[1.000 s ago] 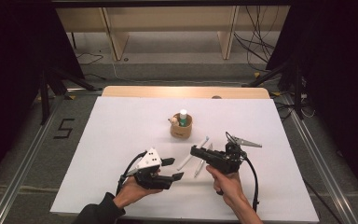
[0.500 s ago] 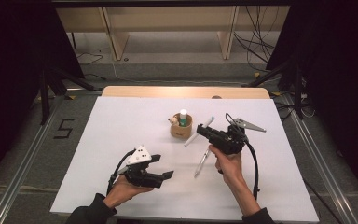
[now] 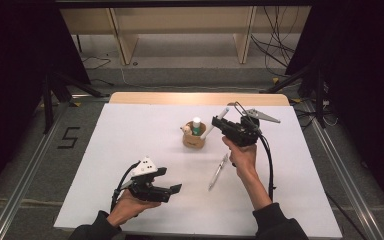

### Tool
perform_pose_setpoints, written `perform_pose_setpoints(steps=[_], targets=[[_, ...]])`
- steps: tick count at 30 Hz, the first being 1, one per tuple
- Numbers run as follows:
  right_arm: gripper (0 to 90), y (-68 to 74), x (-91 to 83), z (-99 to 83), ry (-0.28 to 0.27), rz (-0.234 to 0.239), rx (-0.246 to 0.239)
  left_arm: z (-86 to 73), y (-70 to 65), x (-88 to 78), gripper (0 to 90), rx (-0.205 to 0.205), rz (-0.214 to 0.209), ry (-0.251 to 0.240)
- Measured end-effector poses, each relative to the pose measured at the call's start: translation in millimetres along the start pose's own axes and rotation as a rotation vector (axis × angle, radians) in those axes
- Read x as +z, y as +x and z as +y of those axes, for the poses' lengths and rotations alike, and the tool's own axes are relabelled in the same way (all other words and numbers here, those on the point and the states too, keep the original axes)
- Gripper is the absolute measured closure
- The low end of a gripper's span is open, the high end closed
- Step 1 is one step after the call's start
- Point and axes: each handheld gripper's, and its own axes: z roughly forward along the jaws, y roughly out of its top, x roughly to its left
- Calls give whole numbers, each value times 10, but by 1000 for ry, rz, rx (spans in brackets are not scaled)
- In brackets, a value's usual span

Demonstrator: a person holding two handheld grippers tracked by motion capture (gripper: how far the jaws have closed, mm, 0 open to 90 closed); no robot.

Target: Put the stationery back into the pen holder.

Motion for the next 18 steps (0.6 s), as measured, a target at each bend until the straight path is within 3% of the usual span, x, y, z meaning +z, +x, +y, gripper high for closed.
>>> perform_pose_setpoints(steps=[10,18], targets=[[790,-60,253,152,37,-63,-34,-13,-40,10,170,-4,-9,15],[790,-76,396,165,73,-106,-60,-13,-45,13,169,-9,-6,20]])
